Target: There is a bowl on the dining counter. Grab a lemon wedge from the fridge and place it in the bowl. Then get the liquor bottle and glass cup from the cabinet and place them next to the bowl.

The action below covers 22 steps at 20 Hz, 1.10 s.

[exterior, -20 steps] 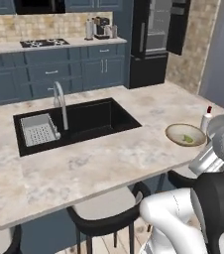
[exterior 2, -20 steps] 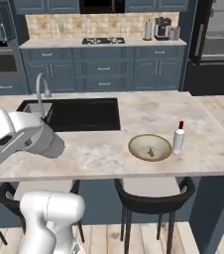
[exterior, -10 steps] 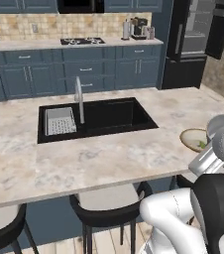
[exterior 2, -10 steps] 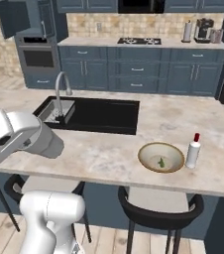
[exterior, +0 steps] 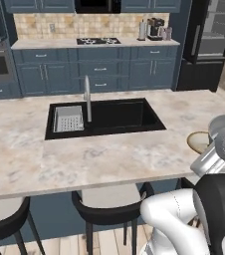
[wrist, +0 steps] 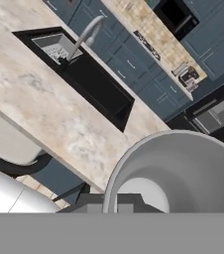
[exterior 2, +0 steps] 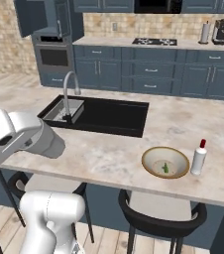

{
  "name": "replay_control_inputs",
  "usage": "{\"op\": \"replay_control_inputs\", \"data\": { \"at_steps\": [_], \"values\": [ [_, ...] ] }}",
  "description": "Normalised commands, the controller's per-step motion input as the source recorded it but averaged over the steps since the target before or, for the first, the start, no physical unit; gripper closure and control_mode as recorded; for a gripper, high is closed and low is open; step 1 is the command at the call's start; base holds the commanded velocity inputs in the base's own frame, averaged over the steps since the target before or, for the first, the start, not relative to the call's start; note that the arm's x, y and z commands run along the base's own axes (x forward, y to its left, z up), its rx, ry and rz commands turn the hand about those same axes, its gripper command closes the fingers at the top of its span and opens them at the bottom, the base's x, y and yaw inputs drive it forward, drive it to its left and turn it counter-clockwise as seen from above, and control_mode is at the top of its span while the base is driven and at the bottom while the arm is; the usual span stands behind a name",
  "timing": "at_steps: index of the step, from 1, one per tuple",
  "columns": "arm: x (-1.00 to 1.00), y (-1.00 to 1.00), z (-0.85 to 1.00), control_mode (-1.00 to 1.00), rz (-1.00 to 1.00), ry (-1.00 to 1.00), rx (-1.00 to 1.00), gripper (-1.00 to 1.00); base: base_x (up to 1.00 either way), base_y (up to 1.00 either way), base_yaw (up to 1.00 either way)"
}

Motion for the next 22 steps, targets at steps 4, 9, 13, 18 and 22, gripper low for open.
{"op": "replay_control_inputs", "data": {
  "at_steps": [4,9,13,18,22],
  "values": [
    [0.00,0.00,0.00,1.00,0.00,0.00,0.00,1.00,0.53,-0.41,0.00],
    [0.42,-0.30,0.00,-1.00,0.00,0.10,0.09,1.00,0.23,-0.16,0.00],
    [0.81,-0.54,-0.01,-1.00,0.00,0.24,0.16,1.00,0.00,0.00,0.00],
    [0.82,-0.44,-0.20,-1.00,0.01,0.26,0.13,1.00,0.00,0.00,0.00],
    [0.86,-0.17,-0.45,-1.00,0.05,0.26,0.04,1.00,0.00,0.00,0.00]
  ]
}}
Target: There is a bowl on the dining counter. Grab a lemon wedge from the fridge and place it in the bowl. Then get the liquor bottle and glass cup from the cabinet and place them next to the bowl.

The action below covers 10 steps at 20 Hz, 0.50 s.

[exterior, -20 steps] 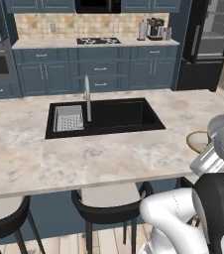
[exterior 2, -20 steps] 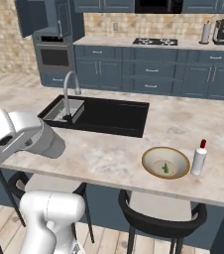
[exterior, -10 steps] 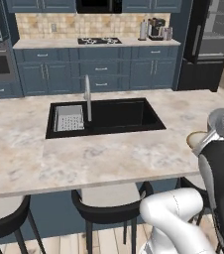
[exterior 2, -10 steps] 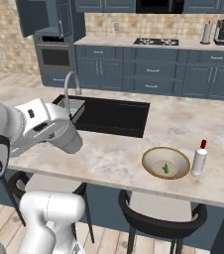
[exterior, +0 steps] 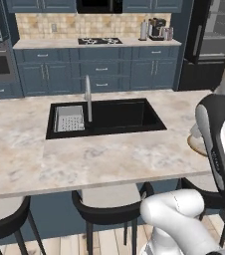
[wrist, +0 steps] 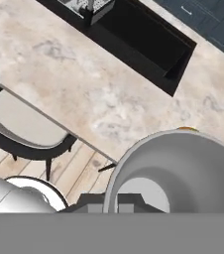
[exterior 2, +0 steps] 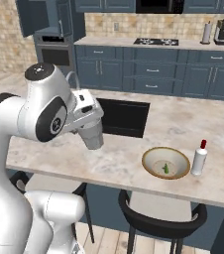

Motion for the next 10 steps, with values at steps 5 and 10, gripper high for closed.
{"op": "replay_control_inputs", "data": {
  "at_steps": [5,10],
  "values": [
    [0.75,-0.08,-0.58,-1.00,0.13,0.13,0.01,1.00,0.00,0.00,0.00],
    [0.65,-0.12,-0.74,-1.00,0.23,0.14,0.01,1.00,0.00,0.00,0.00]
  ]
}}
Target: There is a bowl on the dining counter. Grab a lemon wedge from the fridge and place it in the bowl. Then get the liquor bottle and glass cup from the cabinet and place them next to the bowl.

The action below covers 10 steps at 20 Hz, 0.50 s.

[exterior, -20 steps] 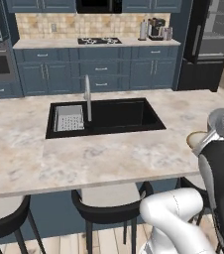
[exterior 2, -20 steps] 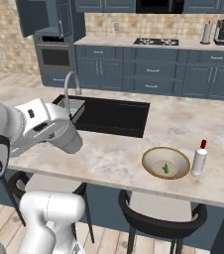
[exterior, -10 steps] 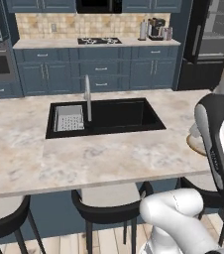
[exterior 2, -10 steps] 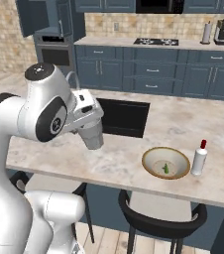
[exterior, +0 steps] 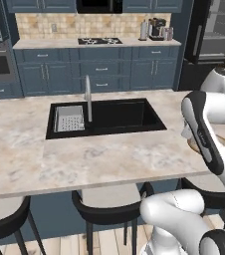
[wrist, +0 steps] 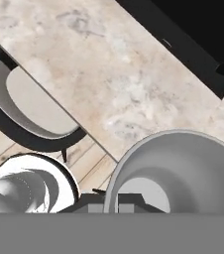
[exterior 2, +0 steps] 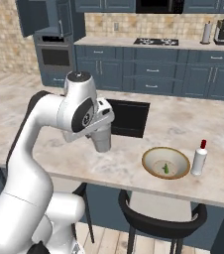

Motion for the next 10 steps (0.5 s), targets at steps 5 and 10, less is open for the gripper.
{"op": "replay_control_inputs", "data": {
  "at_steps": [5,10],
  "values": [
    [0.50,-0.25,-0.69,-1.00,0.23,0.02,0.00,1.00,0.00,0.00,0.00],
    [0.40,-0.23,-0.56,-1.00,0.16,0.10,0.00,1.00,0.00,0.00,0.00]
  ]
}}
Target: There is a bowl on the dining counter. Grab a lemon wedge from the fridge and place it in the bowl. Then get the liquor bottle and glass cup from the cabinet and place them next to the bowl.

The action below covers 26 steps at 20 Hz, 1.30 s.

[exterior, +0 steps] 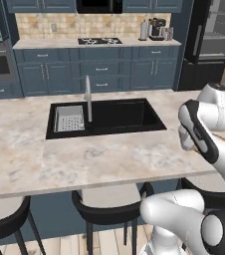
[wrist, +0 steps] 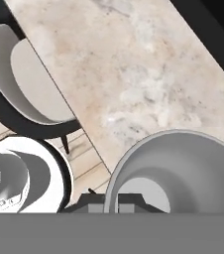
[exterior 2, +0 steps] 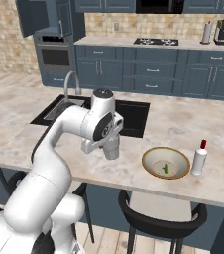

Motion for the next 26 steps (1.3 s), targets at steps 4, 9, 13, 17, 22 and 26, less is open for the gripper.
{"op": "replay_control_inputs", "data": {
  "at_steps": [4,9,13,17,22,26],
  "values": [
    [0.44,-0.20,-0.48,-1.00,0.15,0.16,0.00,1.00,0.00,0.00,0.00],
    [0.39,-0.18,-0.43,-1.00,0.15,0.16,0.01,1.00,0.00,0.00,0.00],
    [0.34,-0.20,-0.38,-1.00,0.14,0.11,0.04,1.00,0.00,0.00,0.00],
    [0.27,-0.21,-0.34,-1.00,0.12,0.05,0.06,1.00,0.00,0.00,0.00],
    [0.09,-0.21,-0.31,-1.00,0.11,-0.01,0.09,1.00,0.00,0.00,0.00],
    [0.04,-0.17,-0.26,-1.00,0.10,-0.03,0.09,1.00,0.00,0.00,0.00]
  ]
}}
